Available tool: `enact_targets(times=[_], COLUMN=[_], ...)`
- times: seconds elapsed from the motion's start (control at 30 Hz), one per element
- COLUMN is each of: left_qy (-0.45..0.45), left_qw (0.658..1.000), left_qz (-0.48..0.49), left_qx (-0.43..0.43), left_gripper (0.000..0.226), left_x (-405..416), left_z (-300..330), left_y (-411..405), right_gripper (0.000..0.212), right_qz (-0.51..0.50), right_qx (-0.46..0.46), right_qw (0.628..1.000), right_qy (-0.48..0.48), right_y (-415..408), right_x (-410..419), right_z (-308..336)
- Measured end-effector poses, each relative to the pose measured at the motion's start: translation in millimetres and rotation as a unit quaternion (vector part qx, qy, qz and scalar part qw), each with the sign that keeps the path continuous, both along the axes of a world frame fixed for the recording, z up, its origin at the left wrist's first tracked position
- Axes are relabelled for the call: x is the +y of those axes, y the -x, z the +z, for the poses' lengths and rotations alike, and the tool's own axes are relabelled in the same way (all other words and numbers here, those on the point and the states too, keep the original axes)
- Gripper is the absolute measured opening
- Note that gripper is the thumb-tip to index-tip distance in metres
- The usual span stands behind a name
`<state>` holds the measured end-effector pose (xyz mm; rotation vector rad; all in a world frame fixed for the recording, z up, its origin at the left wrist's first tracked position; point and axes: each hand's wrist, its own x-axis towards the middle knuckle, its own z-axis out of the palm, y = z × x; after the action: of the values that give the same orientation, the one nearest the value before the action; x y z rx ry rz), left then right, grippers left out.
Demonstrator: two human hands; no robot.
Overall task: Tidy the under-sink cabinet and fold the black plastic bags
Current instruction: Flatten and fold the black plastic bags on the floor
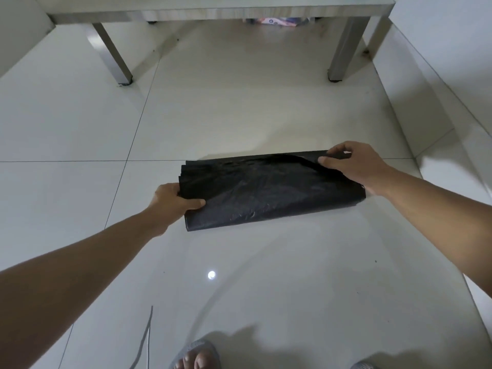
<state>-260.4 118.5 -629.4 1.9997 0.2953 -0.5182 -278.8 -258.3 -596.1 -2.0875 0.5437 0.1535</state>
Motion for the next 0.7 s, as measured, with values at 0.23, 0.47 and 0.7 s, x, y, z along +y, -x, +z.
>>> enact_targets(times=[0.23,0.47,0.7], left_qy=[0.016,-0.051,-0.110], left_qw=[0.997,0.992,0.983], left_qz=[0.076,0.093,0.131], left_qx=[-0.019,-0.070,-0.063], left_gripper=[0.021,0.024,0.030], left_x=[-16,-41,-48], left_z=[-6,-12,-27], left_y=[-10,-20,-28], right_gripper=[0.049,0.017,0.041], right_qz=[0.040,-0.062,-0.064], right_qx=[0.023,-0.044,0.004], right_qw=[0.998,0.993,0.974], right_qy=[-0.048,0.091,0.219], right_y=[12,-2,-16], right_x=[-17,-11,-6], right_z=[-7,-41,-69])
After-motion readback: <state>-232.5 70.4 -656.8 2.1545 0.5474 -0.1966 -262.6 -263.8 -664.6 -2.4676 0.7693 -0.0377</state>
